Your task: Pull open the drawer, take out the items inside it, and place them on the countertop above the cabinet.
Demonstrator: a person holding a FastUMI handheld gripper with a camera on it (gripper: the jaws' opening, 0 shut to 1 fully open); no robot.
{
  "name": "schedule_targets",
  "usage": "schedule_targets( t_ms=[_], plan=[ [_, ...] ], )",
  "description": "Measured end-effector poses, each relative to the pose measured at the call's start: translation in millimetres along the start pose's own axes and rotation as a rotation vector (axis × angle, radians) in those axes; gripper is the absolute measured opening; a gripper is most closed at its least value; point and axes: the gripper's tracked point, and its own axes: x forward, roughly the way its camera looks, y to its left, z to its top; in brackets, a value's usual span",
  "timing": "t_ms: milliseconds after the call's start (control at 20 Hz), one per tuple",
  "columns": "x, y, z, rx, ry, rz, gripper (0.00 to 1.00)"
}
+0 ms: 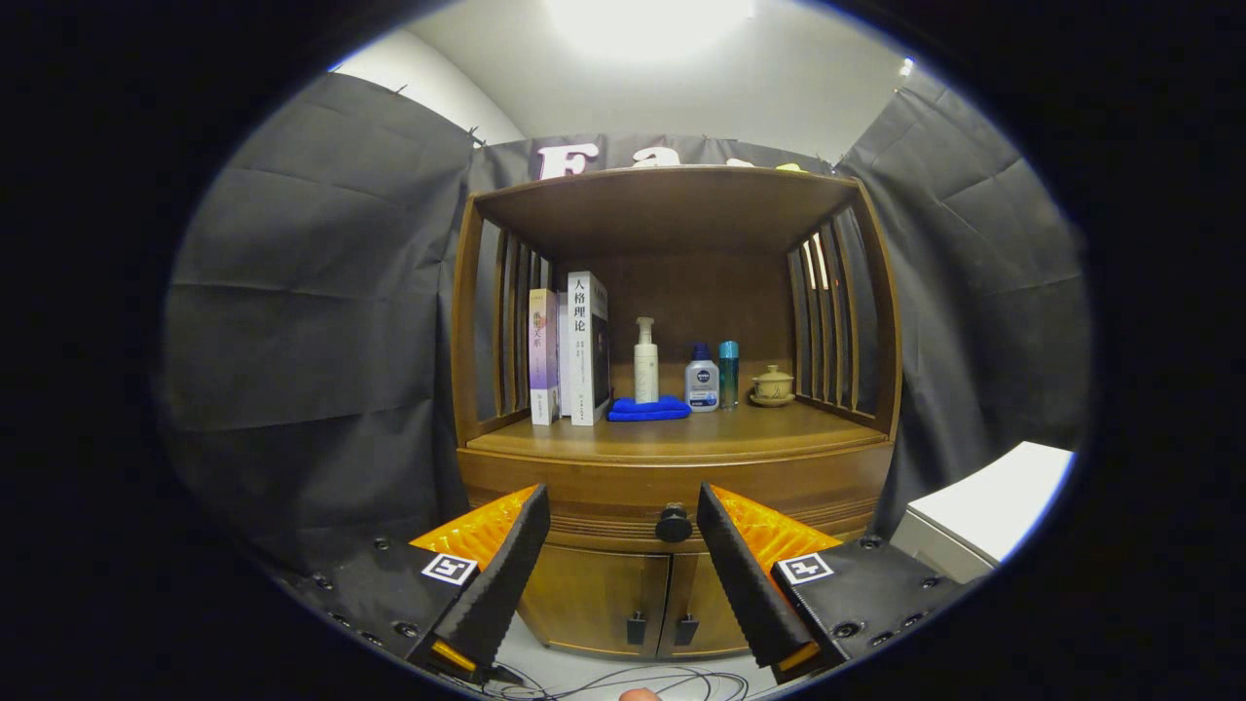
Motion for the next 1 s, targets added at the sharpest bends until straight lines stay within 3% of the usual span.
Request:
schedule_targets(
  t_ms=[450, 1000],
  plan=[
    [48.7, -18.0, 1.8, 0.014, 0.012, -0.040, 0.96],
    [115.8, -31.7, -52.1, -0.004, 0.114, -0.059, 0.96]
  ],
)
